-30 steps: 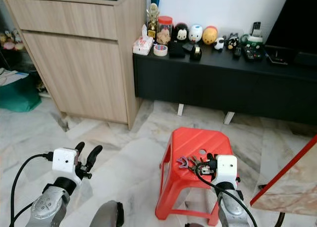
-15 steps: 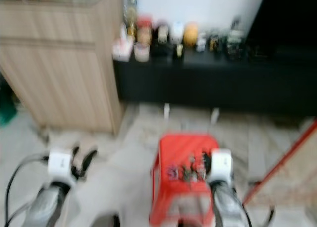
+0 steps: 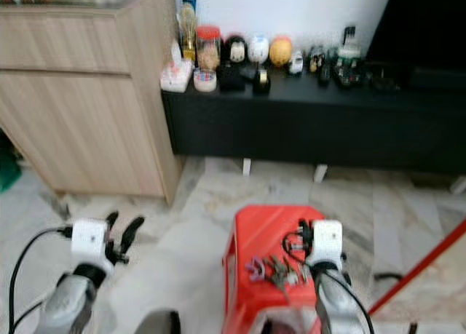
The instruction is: Hang keys on a hook
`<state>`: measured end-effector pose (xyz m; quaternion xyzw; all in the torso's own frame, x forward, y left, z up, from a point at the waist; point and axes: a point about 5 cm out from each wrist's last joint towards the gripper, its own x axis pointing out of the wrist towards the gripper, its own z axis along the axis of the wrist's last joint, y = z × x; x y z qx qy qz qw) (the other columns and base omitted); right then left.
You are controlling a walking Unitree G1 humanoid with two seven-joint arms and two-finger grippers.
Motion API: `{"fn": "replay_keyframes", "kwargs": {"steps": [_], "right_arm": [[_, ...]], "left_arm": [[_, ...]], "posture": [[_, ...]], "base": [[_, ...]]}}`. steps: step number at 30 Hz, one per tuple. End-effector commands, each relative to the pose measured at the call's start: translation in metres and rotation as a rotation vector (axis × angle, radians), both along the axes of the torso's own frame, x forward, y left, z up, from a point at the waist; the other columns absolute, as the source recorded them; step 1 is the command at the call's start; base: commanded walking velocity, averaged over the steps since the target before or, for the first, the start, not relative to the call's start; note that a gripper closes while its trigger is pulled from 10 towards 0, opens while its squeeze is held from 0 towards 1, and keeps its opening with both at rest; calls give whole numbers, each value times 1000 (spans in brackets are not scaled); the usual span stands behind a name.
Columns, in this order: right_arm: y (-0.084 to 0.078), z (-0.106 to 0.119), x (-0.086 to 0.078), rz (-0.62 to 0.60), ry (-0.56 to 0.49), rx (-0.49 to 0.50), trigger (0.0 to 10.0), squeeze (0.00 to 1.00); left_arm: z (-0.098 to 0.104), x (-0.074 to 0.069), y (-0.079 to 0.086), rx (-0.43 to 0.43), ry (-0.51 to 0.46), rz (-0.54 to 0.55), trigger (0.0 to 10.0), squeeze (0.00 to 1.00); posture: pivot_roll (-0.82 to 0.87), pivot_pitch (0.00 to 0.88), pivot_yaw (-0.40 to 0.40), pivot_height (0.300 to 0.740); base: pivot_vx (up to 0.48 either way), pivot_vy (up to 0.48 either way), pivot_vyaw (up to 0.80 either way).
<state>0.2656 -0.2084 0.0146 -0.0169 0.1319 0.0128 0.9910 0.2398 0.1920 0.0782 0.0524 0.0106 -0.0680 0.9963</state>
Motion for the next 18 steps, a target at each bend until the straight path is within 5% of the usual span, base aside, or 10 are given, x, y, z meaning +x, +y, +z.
{"fn": "replay_keyframes", "kwargs": {"steps": [1,5,6,9,12,18], "right_arm": [[-3,0,2,22,15,1,10000,0],[5,3,16,194,62,21,10000,0],[8,4,17,224,67,29,10000,1000],[19,6,22,373,86,-21,10000,1000],[31,3,27,566,161,-188,10000,1000],[39,0,36,622,246,-329,10000,1000]], "left_arm": [[-1,-2,2,3,17,6,10000,0],[1,-5,3,5,22,2,10000,0],[1,-6,3,5,23,0,10000,0],[1,-7,3,9,31,-5,10000,0],[5,-8,5,9,28,-10,10000,0],[15,-7,6,-10,14,-5,10000,0]], "posture": [[81,0,-43,621],[81,0,-20,621],[82,0,-18,621],[91,0,-13,621],[109,0,-12,621],[140,50,-11,621]], "base": [[0,0,0],[0,0,0],[0,0,0],[0,0,0],[0,0,0],[0,0,0]]}}
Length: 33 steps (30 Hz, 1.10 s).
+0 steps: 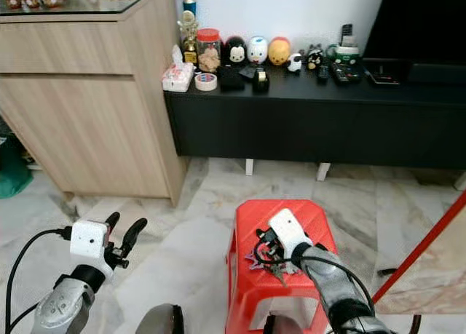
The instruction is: Hang keys on a hook
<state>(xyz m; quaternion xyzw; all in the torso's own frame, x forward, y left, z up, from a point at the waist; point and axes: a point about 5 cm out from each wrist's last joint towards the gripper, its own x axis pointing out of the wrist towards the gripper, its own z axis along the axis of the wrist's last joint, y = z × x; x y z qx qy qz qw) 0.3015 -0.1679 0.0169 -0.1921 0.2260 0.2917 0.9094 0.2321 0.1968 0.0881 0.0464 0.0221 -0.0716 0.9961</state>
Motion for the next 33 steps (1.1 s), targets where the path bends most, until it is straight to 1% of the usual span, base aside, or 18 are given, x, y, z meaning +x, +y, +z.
{"fn": "replay_keyframes", "kwargs": {"steps": [1,5,8,9,10,11,12,13,16,26,27,28,29,31,33], "right_arm": [[-1,-3,0,29,16,-68,10000,1000],[1,-7,-1,54,61,-116,10000,1000],[-1,-8,-2,59,76,-122,10000,1000],[-2,-9,-2,69,103,-113,10000,957],[-4,-10,-4,93,135,-105,10000,337],[-4,-10,-4,93,135,-105,10000,337],[-7,-11,-7,130,159,-128,10000,0],[-10,-11,-8,139,170,-141,10000,0],[-13,-9,-7,147,177,-128,10000,0],[-13,-9,-7,150,181,-127,10000,0],[-16,-7,-7,176,188,-116,10000,0],[-16,-7,-7,176,188,-116,10000,0],[-19,-5,-7,197,194,-125,10000,0],[-26,-4,-9,253,240,-156,10000,0],[-29,-4,-10,265,253,-168,10000,0]], "left_arm": [[7,-1,1,-1,-12,1,10000,0],[8,-2,-2,-9,-3,-6,10000,0],[7,-4,-3,-11,3,-7,10000,0],[7,-4,-3,-13,8,-8,10000,0],[8,-4,-3,-15,10,-11,10000,0],[8,-4,-3,-15,10,-11,10000,0],[8,-3,-3,-15,12,-12,10000,0],[8,-3,-3,-14,13,-14,10000,0],[8,-2,-2,-13,16,-14,10000,0],[9,-2,-2,-13,19,-14,10000,0],[9,-2,-2,-12,19,-16,10000,0],[9,-2,-2,-12,19,-16,10000,0],[9,-1,-2,-11,20,-18,10000,0],[9,1,-1,-8,21,-24,10000,0],[9,2,-1,-7,22,-25,10000,0]], "posture": [[141,53,-11,621],[140,73,-14,621],[139,73,-15,621],[141,71,-15,621],[139,71,-14,621],[139,71,-14,621],[136,69,-13,621],[134,67,-11,621],[134,63,-9,621],[134,63,-9,621],[135,51,-3,621],[135,51,-3,621],[137,50,0,621],[137,56,11,621],[136,57,11,621]], "base": [[0,0,0],[0,0,0],[0,0,0],[0,0,0],[0,0,0],[0,0,0],[0,0,0],[0,0,0],[0,0,0],[0,0,0],[0,0,0],[0,0,0],[0,0,0],[0,0,0],[0,0,0]]}}
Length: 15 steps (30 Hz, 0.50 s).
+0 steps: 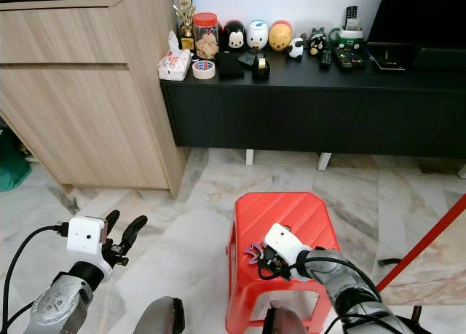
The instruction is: Hang keys on a hook
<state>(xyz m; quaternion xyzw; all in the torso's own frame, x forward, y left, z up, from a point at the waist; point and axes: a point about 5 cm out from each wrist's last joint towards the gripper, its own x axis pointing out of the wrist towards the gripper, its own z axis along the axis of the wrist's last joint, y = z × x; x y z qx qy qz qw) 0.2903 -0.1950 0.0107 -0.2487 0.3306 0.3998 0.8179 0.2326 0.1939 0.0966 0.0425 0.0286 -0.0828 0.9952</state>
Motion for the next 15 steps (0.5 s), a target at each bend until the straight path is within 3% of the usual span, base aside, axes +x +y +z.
{"fn": "replay_keyframes", "kwargs": {"steps": [1,8,15], "right_arm": [[-3,3,1,38,17,-23,10000,0],[-11,12,9,5,-27,-29,10000,0],[-20,11,5,55,9,-100,10000,0]], "left_arm": [[1,2,2,1,7,-4,10000,0],[1,4,3,2,7,-2,10000,0],[1,6,3,2,9,-5,10000,0]], "posture": [[136,57,11,621],[133,56,14,621],[125,56,19,621]], "base": [[0,0,0],[0,0,0],[0,0,0]]}}
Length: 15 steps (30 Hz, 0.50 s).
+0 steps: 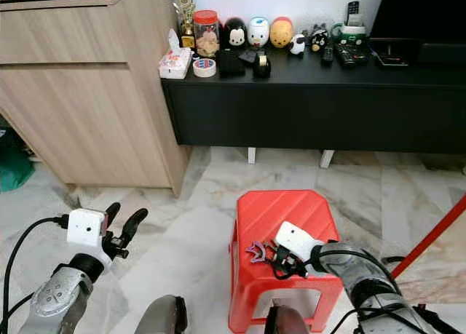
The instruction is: Hang keys on a hook
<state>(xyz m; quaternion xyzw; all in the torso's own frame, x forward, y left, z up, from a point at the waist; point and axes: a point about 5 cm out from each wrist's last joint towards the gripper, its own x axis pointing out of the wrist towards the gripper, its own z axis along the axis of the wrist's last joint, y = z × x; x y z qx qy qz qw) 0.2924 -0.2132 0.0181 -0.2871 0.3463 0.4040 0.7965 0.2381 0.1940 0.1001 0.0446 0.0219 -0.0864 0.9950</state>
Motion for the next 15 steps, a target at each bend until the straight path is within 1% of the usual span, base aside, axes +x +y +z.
{"fn": "replay_keyframes", "kwargs": {"steps": [1,2,11,15], "right_arm": [[-2,3,3,14,-2,-16,10000,0],[-4,2,2,8,-1,-33,10000,0],[-5,2,2,5,-1,-39,10000,0],[-1,-3,1,-38,-6,-51,10000,0]], "left_arm": [[-3,0,3,-1,22,3,10000,0],[-3,1,3,-1,22,3,10000,0],[-3,1,3,-1,22,3,10000,0],[-2,0,5,0,14,20,10000,0]], "posture": [[125,56,19,621],[126,56,19,621],[126,56,19,621],[123,63,30,621]], "base": [[0,0,0],[0,0,0],[0,0,0],[0,0,0]]}}
